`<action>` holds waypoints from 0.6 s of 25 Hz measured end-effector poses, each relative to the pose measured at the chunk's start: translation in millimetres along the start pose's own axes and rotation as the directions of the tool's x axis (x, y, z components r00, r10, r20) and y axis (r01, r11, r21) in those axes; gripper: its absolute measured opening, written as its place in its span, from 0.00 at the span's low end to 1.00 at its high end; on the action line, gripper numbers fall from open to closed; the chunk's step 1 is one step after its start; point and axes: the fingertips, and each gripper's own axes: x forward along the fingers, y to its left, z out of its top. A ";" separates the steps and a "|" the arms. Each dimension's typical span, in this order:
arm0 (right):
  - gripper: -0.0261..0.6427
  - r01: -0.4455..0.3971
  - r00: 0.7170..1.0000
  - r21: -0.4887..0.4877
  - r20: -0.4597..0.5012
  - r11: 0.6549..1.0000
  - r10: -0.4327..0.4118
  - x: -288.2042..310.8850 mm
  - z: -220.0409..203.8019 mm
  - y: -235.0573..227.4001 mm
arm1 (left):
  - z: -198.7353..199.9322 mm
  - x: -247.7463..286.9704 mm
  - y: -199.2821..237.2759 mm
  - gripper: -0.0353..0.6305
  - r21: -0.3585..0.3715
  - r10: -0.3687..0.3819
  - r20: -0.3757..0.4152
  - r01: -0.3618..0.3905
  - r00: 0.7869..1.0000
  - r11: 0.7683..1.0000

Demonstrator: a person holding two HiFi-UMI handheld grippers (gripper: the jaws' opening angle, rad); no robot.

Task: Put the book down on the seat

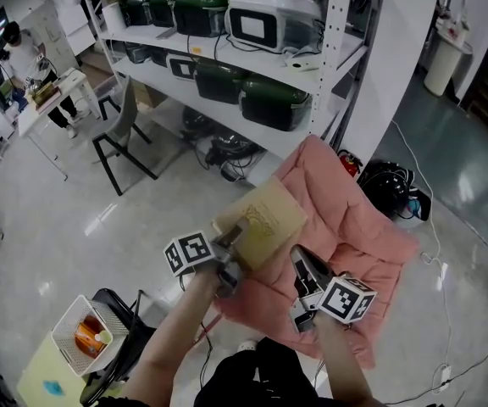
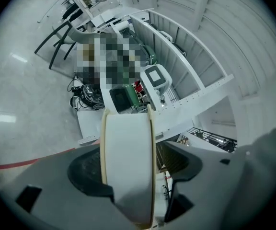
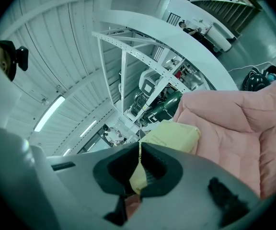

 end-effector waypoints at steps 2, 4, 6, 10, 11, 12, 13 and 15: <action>0.06 -0.003 1.000 0.001 0.003 1.000 0.003 -2.1 -0.7 1.3 | -0.4 -3.7 -0.5 0.54 0.001 0.007 0.003 -0.007 1.000 1.000; 0.06 -0.004 1.000 0.000 0.005 1.000 0.004 -4.7 -1.7 2.6 | -1.3 -8.4 -0.9 0.54 -0.003 0.011 0.006 -0.011 1.000 1.000; 0.06 -0.006 1.000 -0.001 0.007 1.000 0.006 -7.9 -3.2 4.5 | -4.1 -14.0 -1.6 0.54 -0.009 0.015 0.007 -0.015 1.000 1.000; 0.06 -0.016 1.000 0.004 0.011 1.000 0.016 -11.3 -3.4 9.2 | -9.8 -21.4 -4.2 0.55 -0.028 0.017 0.001 -0.017 1.000 0.999; 0.06 -0.019 1.000 0.005 0.011 1.000 0.019 -11.7 -3.1 10.5 | -10.5 -22.4 -4.7 0.54 -0.036 0.016 0.002 -0.016 1.000 0.999; 0.06 -0.022 1.000 0.005 0.011 1.000 0.022 -12.0 -3.1 11.8 | -10.7 -23.9 -4.8 0.54 -0.045 0.015 0.005 -0.015 1.000 0.999; 0.06 -0.024 1.000 0.004 0.011 1.000 0.024 -12.4 -3.6 13.2 | -10.5 -25.8 -4.5 0.54 -0.054 0.014 0.011 -0.014 1.000 0.998; 0.06 -0.028 1.000 0.002 0.011 1.000 0.028 -13.7 -5.3 16.3 | -9.4 -30.7 -3.6 0.54 -0.071 0.014 0.024 -0.012 1.000 0.997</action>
